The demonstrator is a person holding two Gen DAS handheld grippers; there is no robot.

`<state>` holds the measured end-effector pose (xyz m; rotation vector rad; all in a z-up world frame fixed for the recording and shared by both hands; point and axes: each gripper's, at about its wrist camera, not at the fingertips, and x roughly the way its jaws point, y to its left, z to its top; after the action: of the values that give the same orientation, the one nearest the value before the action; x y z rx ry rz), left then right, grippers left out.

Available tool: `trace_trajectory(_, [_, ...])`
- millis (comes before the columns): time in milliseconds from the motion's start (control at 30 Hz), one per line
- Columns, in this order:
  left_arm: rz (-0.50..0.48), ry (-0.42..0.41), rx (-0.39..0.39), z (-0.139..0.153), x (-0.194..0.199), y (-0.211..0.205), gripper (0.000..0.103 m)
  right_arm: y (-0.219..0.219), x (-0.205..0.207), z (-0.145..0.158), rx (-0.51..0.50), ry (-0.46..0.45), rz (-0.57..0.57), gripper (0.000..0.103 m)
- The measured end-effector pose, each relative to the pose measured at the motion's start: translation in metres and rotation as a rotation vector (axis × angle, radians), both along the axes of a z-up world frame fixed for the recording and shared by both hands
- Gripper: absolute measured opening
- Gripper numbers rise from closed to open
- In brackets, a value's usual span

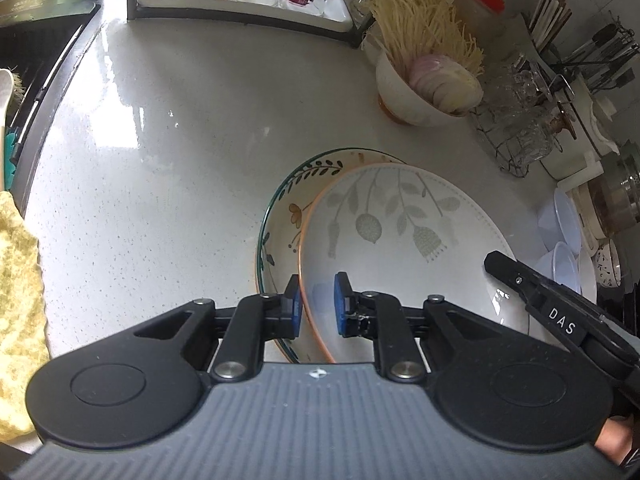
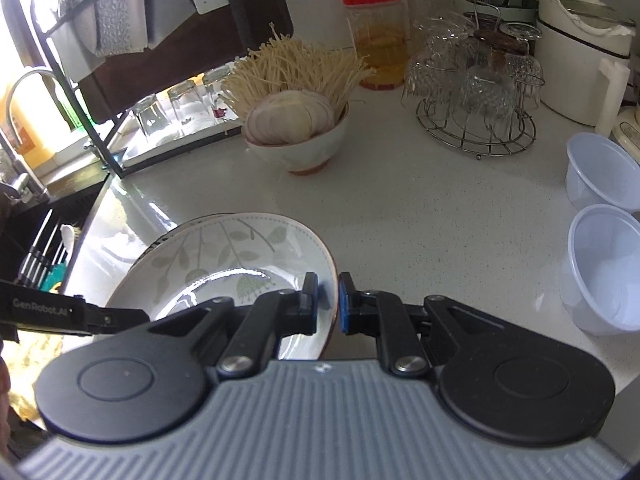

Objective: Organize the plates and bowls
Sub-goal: 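Lower the leaf-print plate onto the patterned plate and open both grippers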

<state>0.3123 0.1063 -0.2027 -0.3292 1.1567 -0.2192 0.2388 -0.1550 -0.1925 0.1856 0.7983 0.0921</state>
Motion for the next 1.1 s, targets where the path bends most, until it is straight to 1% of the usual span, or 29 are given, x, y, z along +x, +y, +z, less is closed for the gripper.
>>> trace_trajectory(133, [0.007,0.005,0.001,-0.004,0.003,0.001,0.020,0.004,0.004,-0.002,-0.025,-0.001,0.009,0.014])
trace_trajectory(267, [-0.012,-0.002,0.018,-0.005,0.004,-0.005,0.020,0.007,0.006,-0.005,-0.044,-0.005,0.015,0.015])
trace_trajectory(333, [-0.015,-0.007,0.018,-0.005,0.003,-0.006,0.026,0.007,0.007,-0.007,-0.046,-0.001,0.008,0.017])
trace_trajectory(500, [0.000,-0.016,0.022,-0.003,0.004,-0.006,0.030,0.009,0.012,-0.008,-0.042,0.029,0.021,0.018])
trace_trajectory(667, [0.004,-0.014,0.000,0.000,0.004,-0.001,0.038,0.013,0.016,-0.011,-0.035,0.054,0.029,0.020])
trace_trajectory(733, [0.010,-0.016,-0.006,0.002,0.004,0.001,0.043,0.015,0.018,-0.013,-0.031,0.065,0.034,0.021])
trace_trajectory(867, [0.025,-0.007,-0.028,0.005,0.004,0.004,0.046,0.016,0.020,-0.016,-0.011,0.082,0.035,0.022])
trace_trajectory(1100, [0.033,0.017,-0.048,0.011,-0.002,0.008,0.049,0.017,0.024,-0.016,-0.002,0.078,0.050,0.022])
